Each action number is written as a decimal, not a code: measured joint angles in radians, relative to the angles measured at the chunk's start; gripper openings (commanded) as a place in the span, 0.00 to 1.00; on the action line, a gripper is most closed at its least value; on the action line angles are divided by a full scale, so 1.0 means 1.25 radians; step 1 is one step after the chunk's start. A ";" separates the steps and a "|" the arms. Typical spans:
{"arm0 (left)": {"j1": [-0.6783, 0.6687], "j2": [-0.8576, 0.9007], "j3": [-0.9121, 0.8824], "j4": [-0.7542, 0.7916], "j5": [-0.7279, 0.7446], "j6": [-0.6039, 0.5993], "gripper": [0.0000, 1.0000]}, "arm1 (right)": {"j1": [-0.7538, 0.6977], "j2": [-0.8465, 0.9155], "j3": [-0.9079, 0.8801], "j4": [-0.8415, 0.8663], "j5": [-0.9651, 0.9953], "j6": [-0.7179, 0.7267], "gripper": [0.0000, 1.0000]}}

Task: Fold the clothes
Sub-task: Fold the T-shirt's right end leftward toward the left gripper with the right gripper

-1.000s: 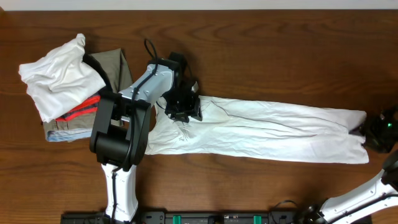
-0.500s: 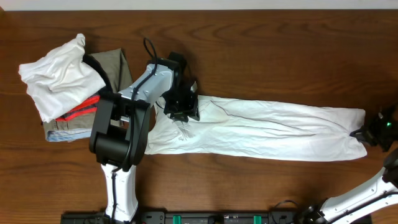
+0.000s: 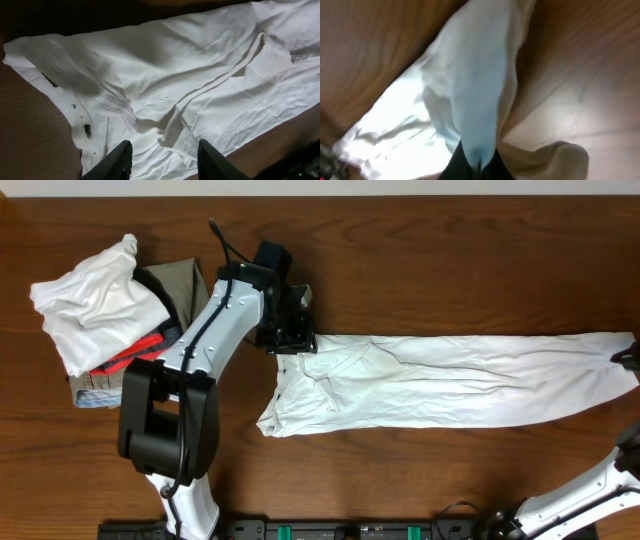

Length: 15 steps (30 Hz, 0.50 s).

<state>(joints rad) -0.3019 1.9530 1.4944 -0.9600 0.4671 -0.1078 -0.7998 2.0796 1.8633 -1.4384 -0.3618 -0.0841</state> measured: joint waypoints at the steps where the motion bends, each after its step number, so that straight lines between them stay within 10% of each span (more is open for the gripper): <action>1: 0.000 0.000 0.000 0.000 -0.001 0.000 0.43 | 0.013 0.000 0.009 -0.019 0.000 0.000 0.01; 15: 0.000 0.000 0.000 0.000 -0.003 0.000 0.43 | 0.342 0.000 0.017 -0.131 0.030 0.025 0.01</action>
<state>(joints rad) -0.3019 1.9530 1.4944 -0.9604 0.4637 -0.1078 -0.3717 2.0796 1.8843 -1.6020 -0.3248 -0.0532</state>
